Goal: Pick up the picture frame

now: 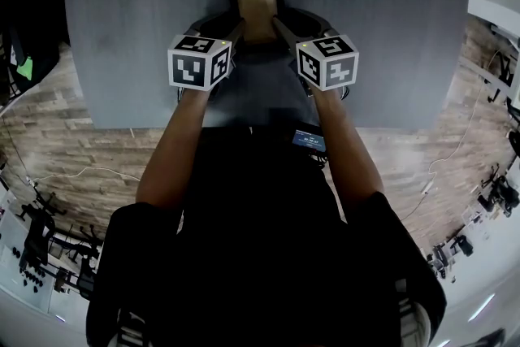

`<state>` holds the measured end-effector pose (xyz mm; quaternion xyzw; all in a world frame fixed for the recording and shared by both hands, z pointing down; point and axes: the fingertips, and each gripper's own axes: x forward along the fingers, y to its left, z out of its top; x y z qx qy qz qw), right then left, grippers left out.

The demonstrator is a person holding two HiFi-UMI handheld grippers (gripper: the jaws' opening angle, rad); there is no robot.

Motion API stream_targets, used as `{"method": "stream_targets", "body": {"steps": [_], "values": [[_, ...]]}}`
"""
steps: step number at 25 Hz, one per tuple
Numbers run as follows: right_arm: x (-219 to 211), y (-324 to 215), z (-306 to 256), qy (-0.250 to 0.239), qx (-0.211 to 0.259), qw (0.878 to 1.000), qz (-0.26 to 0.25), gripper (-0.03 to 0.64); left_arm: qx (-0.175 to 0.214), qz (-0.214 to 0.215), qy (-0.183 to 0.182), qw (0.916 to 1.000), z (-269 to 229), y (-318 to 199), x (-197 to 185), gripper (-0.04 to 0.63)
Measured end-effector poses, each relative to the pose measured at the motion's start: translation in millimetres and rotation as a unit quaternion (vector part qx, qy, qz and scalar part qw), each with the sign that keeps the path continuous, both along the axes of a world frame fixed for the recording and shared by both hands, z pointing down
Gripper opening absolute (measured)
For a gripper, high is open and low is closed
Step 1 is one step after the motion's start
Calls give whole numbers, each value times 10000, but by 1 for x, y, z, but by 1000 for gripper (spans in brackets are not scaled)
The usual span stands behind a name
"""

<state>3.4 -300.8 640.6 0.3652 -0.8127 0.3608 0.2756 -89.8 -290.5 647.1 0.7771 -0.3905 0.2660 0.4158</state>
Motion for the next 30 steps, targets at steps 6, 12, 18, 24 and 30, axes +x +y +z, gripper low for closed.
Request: {"method": "stream_targets", "body": {"steps": [6,12,18,24,30], "values": [[-5,2,3,198,64,9997,-150,119,59,75,-134,9999,-1,1,0,126],[-8,3,6,280,113,9993,-213,112,105,84,-295,9995,3,1,-2,118],[-7,2,-3,228,224,9994,-136,103,57,-73,-318,9994,0,1,-1,107],[-6,0,-34,82,618,9979,-181,95,450,-223,-406,9979,-30,-5,-2,97],[5,-6,-89,-103,1184,9929,-83,92,1185,-391,-430,9913,-86,-10,7,94]]}}
